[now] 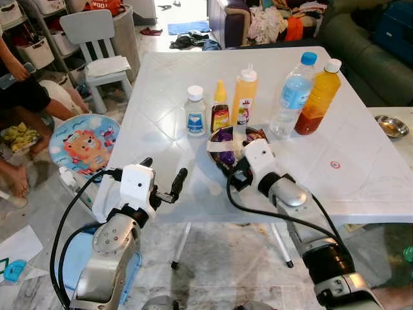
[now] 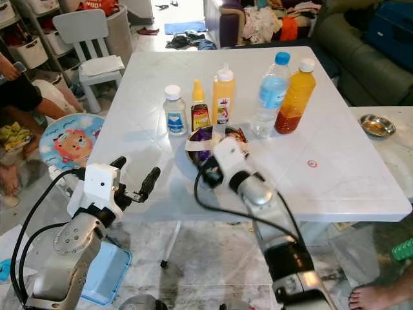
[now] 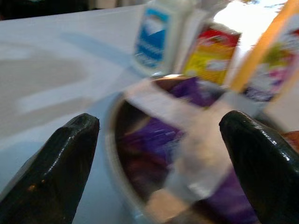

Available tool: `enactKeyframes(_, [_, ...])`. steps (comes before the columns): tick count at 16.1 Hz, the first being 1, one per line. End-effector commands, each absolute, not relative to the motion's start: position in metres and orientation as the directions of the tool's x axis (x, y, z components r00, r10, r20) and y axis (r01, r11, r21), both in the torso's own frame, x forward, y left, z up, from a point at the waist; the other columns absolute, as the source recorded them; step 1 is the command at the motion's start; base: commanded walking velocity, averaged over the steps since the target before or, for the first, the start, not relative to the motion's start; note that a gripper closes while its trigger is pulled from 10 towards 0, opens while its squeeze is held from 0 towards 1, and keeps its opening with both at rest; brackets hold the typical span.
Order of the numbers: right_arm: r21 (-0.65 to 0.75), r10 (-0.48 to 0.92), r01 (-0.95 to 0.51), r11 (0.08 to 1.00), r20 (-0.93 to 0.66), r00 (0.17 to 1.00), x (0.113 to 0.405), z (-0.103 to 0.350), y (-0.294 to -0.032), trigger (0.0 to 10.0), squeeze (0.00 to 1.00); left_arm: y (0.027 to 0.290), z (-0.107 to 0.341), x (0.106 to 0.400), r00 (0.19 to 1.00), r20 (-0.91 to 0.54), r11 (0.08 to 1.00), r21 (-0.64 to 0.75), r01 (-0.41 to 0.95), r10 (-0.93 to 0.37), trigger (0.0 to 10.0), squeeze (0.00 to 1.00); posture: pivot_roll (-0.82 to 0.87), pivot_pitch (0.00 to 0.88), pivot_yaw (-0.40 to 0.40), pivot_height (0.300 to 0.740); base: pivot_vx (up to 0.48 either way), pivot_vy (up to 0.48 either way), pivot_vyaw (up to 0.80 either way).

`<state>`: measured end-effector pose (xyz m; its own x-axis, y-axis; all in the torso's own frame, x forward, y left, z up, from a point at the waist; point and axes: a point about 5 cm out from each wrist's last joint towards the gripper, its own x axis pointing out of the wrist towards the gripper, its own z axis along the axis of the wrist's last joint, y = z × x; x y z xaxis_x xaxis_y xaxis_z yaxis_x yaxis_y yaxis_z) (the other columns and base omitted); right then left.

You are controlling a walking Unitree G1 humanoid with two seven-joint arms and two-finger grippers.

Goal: Restocking fridge

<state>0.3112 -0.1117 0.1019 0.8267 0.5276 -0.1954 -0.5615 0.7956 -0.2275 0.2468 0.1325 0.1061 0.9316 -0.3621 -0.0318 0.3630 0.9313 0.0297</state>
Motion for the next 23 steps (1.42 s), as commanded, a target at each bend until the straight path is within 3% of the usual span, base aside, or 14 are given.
enactKeyframes(1, [-0.215, 0.574, -0.608, 0.764, -0.205, 0.793, 0.308, 0.103, -0.109, 10.0, 0.0, 0.131, 0.108, 0.247, 0.93, -0.029, 0.93, 0.03, 0.367, -0.366, 10.0, 0.0, 0.01, 0.0, 0.022, 0.74, 0.0, 0.0, 0.0])
enactKeyframes(6, [-0.196, 0.547, -0.624, 0.757, -0.332, 0.768, 0.303, 0.085, -0.121, 10.0, 0.0, 0.129, 0.106, 0.246, 0.926, -0.04, 0.926, 0.022, 0.376, -0.375, 10.0, 0.0, 0.01, 0.0, 0.02, 0.74, 0.0, 0.0, 0.0])
enactKeyframes(7, [-0.169, 0.565, -0.645, 0.745, -0.354, 0.745, 0.299, 0.082, -0.121, 9.4, 0.0, 0.128, 0.105, 0.245, 0.923, -0.048, 0.923, 0.019, 0.384, -0.383, 10.0, 0.0, 0.01, 0.0, 0.022, 0.74, 0.0, 0.0, 0.0])
enactKeyframes(8, [-0.16, 0.596, -0.685, 0.711, -0.379, 0.707, 0.294, 0.079, -0.12, 3.7, 0.0, 0.127, 0.104, 0.245, 0.917, -0.055, 0.918, 0.018, 0.396, -0.394, 10.0, 0.0, 0.01, 0.0, 0.024, 0.74, 0.0, 0.0, 0.0])
enactKeyframes(9, [-0.149, 0.622, -0.712, 0.686, -0.386, 0.681, 0.292, 0.077, -0.119, 0.0, 0.0, 0.126, 0.104, 0.245, 0.914, -0.061, 0.915, 0.017, 0.403, -0.402, 10.0, 0.0, 0.01, 0.0, 0.026, 0.74, 0.0, 0.0, 0.0])
enactKeyframes(13, [-0.155, 0.665, -0.785, 0.6, -0.449, 0.597, 0.289, 0.074, -0.124, 0.0, 0.0, 0.125, 0.103, 0.244, 0.907, -0.071, 0.909, 0.019, 0.416, -0.414, 10.0, 0.0, 0.01, 0.0, 0.026, 0.74, 0.0, 0.0, 0.0])
enactKeyframes(18, [-0.174, 0.67, -0.788, 0.59, -0.439, 0.599, 0.293, 0.084, -0.129, 0.0, 0.0, 0.126, 0.103, 0.244, 0.906, -0.079, 0.908, 0.021, 0.418, -0.416, 10.0, 0.0, 0.02, 0.0, 0.027, 0.74, 0.0, 0.0, 0.0])
enactKeyframes(19, [-0.17, 0.67, -0.79, 0.589, -0.443, 0.595, 0.292, 0.084, -0.13, 2.4, 0.0, 0.126, 0.103, 0.244, 0.905, -0.082, 0.907, 0.018, 0.421, -0.419, 10.0, 0.0, 0.01, 0.0, 0.028, 0.74, 0.0, 0.0, 0.0])
enactKeyframes(20, [-0.167, 0.669, -0.794, 0.585, -0.454, 0.589, 0.29, 0.084, -0.131, 7.2, 0.0, 0.125, 0.102, 0.244, 0.902, -0.086, 0.905, 0.016, 0.425, -0.422, 10.0, 0.0, 0.01, 0.0, 0.029, 0.74, 0.0, 0.0, 0.0])
enactKeyframes(21, [-0.167, 0.665, -0.792, 0.588, -0.458, 0.59, 0.289, 0.083, -0.132, 10.0, 0.0, 0.125, 0.101, 0.244, 0.901, -0.091, 0.904, 0.015, 0.428, -0.425, 10.0, 0.0, 0.01, 0.0, 0.03, 0.74, 0.0, 0.0, 0.0])
enactKeyframes(22, [-0.137, 0.666, -0.79, 0.598, -0.463, 0.585, 0.288, 0.081, -0.133, 8.7, 0.0, 0.124, 0.101, 0.243, 0.897, -0.097, 0.9, 0.012, 0.435, -0.432, 10.0, 0.0, 0.01, 0.0, 0.029, 0.74, 0.0, 0.0, 0.0])
enactKeyframes(23, [-0.11, 0.674, -0.793, 0.599, -0.465, 0.574, 0.286, 0.079, -0.134, 0.0, 0.0, 0.123, 0.1, 0.243, 0.894, -0.102, 0.898, 0.011, 0.44, -0.436, 10.0, 0.0, 0.01, 0.0, 0.029, 0.74, 0.0, 0.0, 0.0])
